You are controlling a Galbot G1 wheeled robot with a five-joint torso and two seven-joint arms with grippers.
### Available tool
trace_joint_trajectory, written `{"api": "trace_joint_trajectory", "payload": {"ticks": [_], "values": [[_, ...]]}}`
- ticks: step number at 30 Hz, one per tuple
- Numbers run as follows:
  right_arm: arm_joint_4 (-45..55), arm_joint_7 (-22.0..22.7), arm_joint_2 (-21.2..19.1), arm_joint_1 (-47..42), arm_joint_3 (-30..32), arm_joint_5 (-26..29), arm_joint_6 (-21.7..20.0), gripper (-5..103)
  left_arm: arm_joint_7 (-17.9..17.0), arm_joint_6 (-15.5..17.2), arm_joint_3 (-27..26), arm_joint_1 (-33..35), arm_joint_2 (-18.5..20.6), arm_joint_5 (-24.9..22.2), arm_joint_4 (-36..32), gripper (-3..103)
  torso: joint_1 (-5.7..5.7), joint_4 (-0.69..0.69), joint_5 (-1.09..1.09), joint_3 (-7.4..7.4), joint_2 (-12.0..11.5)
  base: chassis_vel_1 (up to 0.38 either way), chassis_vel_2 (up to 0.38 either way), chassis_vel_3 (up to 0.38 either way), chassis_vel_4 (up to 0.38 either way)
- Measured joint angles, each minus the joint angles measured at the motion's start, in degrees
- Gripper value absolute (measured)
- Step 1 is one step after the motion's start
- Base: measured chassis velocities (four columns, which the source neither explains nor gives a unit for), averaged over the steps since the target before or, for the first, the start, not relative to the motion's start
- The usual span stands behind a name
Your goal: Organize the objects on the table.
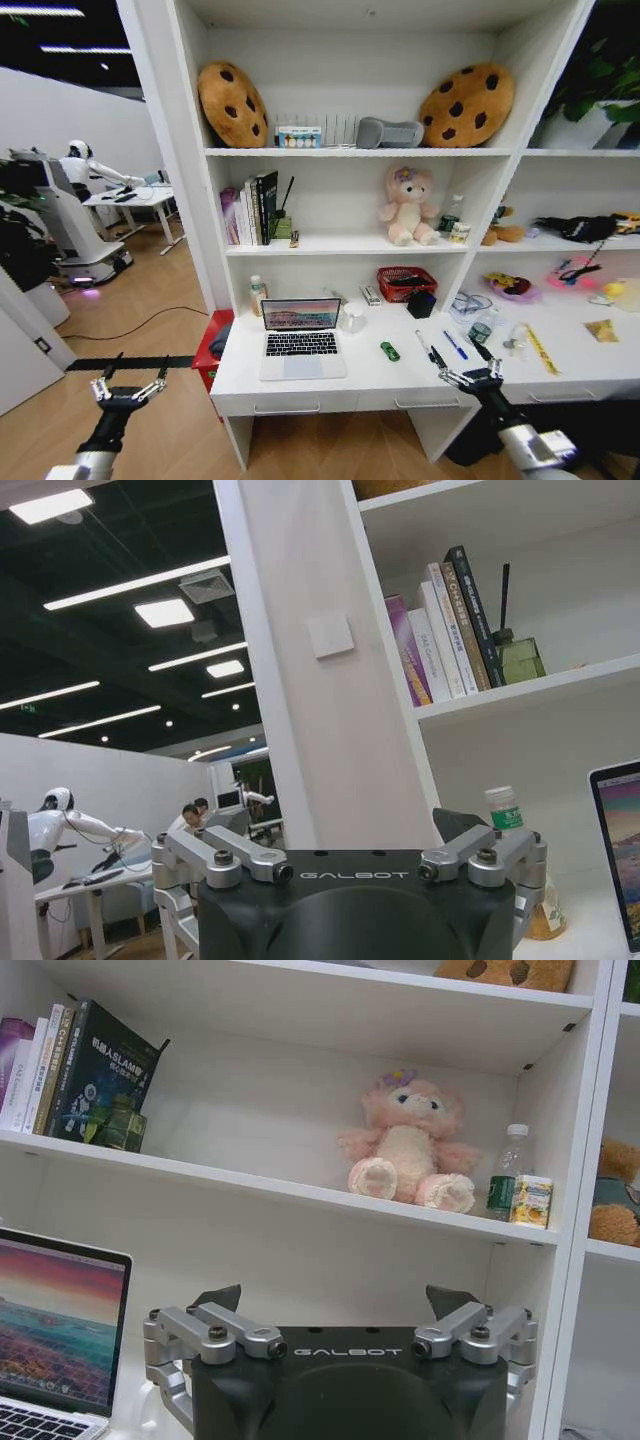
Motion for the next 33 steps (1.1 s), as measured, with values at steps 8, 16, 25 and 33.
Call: {"api": "trace_joint_trajectory", "payload": {"ticks": [8, 16, 25, 33], "values": [[-0.5, -0.2, 0.2, 0.1, -0.1, 0.0, 0.2, 100, 0.0, -0.1, -0.2, 0.2, 0.0, 0.0, 0.1, 100, 0.00, -0.01, 0.01, 0.00, 0.0, -0.093, 0.079, 0.096, -0.087], [-0.6, -0.2, 0.4, 0.1, -0.2, 0.0, 0.3, 100, 0.0, -0.2, -0.2, 0.3, -0.3, 0.0, 0.1, 100, 0.00, -0.02, 0.00, 0.00, 0.0, -0.113, 0.109, 0.108, -0.108], [-0.6, 0.1, 0.8, 0.1, -0.3, -0.3, 0.2, 100, 0.0, -0.4, -0.4, 0.6, -0.4, 0.1, 0.0, 100, 0.01, -0.02, 0.00, 0.00, 0.0, -0.109, 0.102, 0.112, -0.109], [-0.6, 1.0, 1.2, 0.0, -0.4, -1.0, 0.3, 100, 0.0, -0.9, -0.3, 0.6, -0.8, 0.5, 0.1, 100, 0.02, -0.01, 0.00, 0.01, 0.0, -0.052, 0.053, 0.046, -0.051]]}}
